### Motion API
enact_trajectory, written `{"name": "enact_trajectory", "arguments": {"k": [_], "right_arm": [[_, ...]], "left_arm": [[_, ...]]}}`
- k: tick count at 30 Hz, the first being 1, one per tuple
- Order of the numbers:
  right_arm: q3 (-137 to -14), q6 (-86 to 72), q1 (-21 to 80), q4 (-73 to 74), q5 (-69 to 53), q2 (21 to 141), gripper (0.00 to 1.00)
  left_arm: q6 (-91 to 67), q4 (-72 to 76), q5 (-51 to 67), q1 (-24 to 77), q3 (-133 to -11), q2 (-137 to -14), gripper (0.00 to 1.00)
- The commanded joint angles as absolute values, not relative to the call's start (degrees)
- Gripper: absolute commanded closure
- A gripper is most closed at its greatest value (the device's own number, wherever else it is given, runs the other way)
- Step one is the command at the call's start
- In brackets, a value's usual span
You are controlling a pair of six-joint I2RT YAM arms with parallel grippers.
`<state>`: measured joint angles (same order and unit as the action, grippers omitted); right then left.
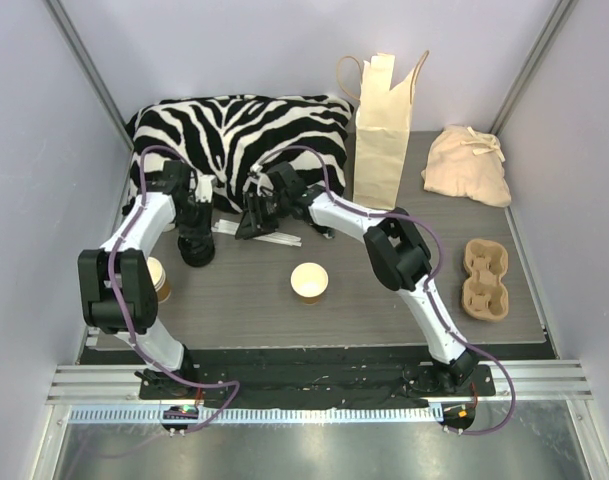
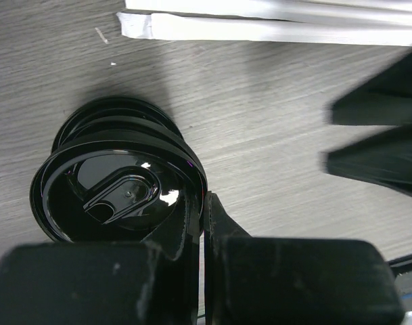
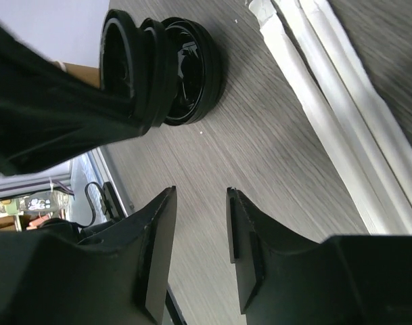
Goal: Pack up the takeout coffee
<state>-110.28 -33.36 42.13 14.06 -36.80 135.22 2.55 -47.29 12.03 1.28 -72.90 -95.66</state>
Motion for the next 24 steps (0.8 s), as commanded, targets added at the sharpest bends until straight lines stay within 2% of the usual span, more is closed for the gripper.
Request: {"name": "enact_trajectory", "arguments": {"k": [1, 20, 24], "right_arm": [[-115.22, -36.38, 43.94, 9.23, -37.97, 137.54, 0.58], [-118.91, -42.45, 45.53, 0.88, -36.74, 141.94, 0.61], [-120.06, -42.45, 45.88, 0.62, -35.77, 143.17, 0.65]], "left_arm": [[3.08, -48.08, 15.03, 0.27, -72.07, -93.78, 1.0], [4.39, -47.11, 19.51, -3.25, -71.98, -94.75, 1.0], [4.48, -47.2, 20.13, -3.43, -71.81, -94.22, 1.0]]}}
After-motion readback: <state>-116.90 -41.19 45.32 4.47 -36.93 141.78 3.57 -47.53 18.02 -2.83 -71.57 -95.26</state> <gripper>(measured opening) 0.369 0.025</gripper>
